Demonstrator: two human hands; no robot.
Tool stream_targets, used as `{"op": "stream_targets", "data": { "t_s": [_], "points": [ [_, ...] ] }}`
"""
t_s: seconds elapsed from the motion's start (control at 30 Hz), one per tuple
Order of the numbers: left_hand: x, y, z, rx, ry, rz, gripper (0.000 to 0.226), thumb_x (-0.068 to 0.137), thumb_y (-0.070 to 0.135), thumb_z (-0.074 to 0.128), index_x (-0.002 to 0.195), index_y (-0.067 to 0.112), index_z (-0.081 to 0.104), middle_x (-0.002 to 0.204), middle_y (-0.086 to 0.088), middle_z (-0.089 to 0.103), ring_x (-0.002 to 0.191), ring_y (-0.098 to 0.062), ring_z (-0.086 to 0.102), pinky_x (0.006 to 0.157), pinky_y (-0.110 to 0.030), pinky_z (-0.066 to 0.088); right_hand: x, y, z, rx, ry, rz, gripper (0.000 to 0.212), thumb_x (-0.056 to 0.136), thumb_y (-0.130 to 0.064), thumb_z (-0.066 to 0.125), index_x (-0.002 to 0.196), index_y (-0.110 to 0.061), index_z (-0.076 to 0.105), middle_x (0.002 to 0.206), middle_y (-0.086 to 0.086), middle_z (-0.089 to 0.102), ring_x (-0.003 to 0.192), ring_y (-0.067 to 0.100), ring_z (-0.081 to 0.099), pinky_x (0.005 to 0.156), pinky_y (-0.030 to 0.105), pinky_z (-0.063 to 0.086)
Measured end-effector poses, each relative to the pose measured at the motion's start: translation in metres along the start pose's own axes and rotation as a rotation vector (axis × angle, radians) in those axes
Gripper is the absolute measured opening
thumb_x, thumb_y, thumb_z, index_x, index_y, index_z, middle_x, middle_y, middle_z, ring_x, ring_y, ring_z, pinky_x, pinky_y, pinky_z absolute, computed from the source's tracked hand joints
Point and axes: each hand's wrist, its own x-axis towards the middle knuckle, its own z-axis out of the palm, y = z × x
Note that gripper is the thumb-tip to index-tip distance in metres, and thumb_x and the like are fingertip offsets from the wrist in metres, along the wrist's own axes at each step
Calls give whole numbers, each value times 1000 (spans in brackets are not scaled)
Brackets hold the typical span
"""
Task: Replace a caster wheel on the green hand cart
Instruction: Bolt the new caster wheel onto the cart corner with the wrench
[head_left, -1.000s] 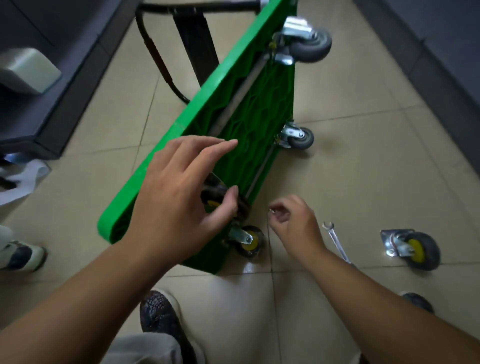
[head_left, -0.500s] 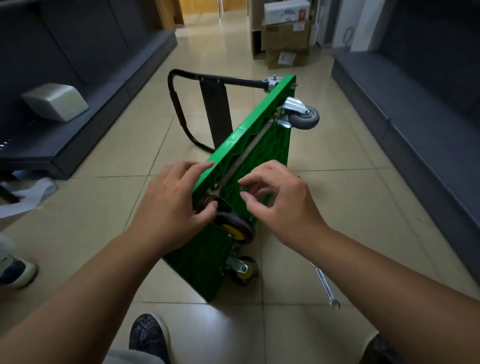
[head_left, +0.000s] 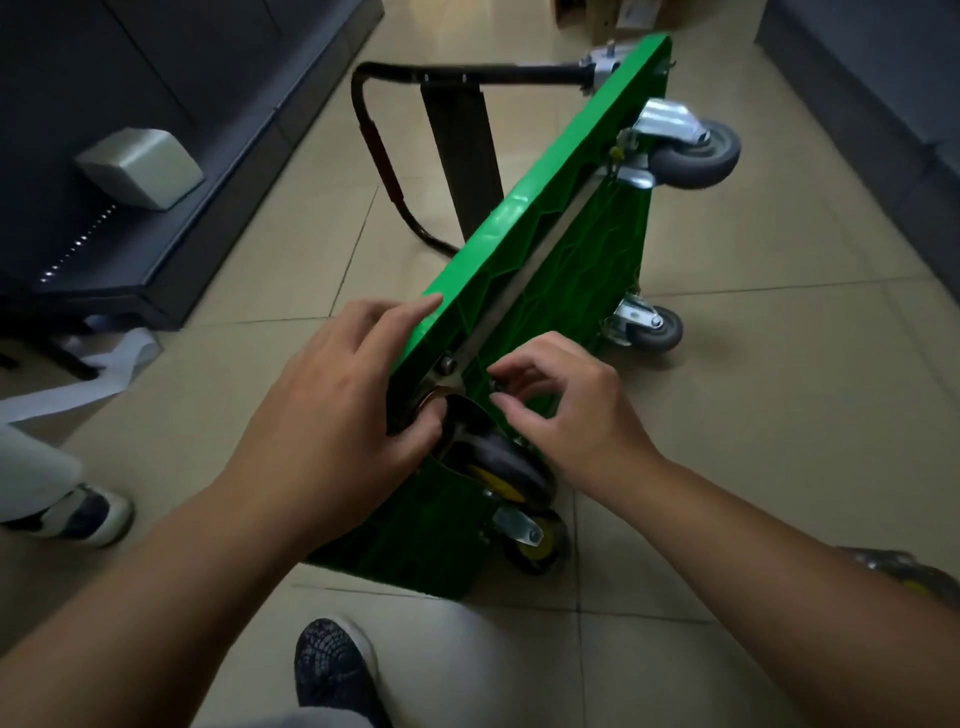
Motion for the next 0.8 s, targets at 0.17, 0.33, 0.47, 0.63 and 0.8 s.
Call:
{"op": "stream_targets", "data": {
  "t_s": [0.17, 0.33, 0.47, 0.63, 0.8],
  "points": [
    [13, -3, 2, -36, -25, -50, 78, 84, 53, 62, 156, 42, 34, 139, 12, 47, 109, -14, 58, 83, -43, 57, 3, 36, 13, 202, -16, 122, 21, 82, 0, 82, 99, -9, 74, 97, 0, 67, 86, 14, 71, 79, 32, 61],
    [22, -6, 14, -20, 32, -22, 71, 83, 47, 58, 152, 36, 44, 134, 3, 51, 104, -15, 57, 81, -47, 55, 0, 46, 28, 460, -7, 196, 25, 80, 2, 83, 98, -12, 73, 96, 5, 68, 88, 16, 72, 80, 26, 60],
    [30, -13, 17, -9, 46, -13, 73, 80, 43, 69, 150, 39, 47, 134, 4, 52, 107, -19, 60, 85, -52, 57, -1, 43, 41, 550, -49, 190, 25, 80, 4, 81, 96, -13, 72, 95, 5, 68, 89, 15, 72, 82, 30, 62],
    [34, -19, 19, -9, 36, -44, 81, 79, 42, 75, 153, 37, 43, 132, 8, 53, 107, -16, 59, 87, -40, 51, -1, 40, 46, 627, -4, 264, 21, 81, 2, 82, 92, -14, 73, 95, 8, 72, 89, 16, 74, 82, 30, 62],
    [32, -13, 24, -12, 78, -65, 82, 77, 29, 78, 153, 30, 46, 128, 4, 52, 107, -12, 54, 86, -40, 51, 3, 38, 43, 625, -30, 295, 19, 81, -3, 83, 89, -18, 74, 90, 4, 75, 85, 13, 75, 77, 23, 60]
  ]
}}
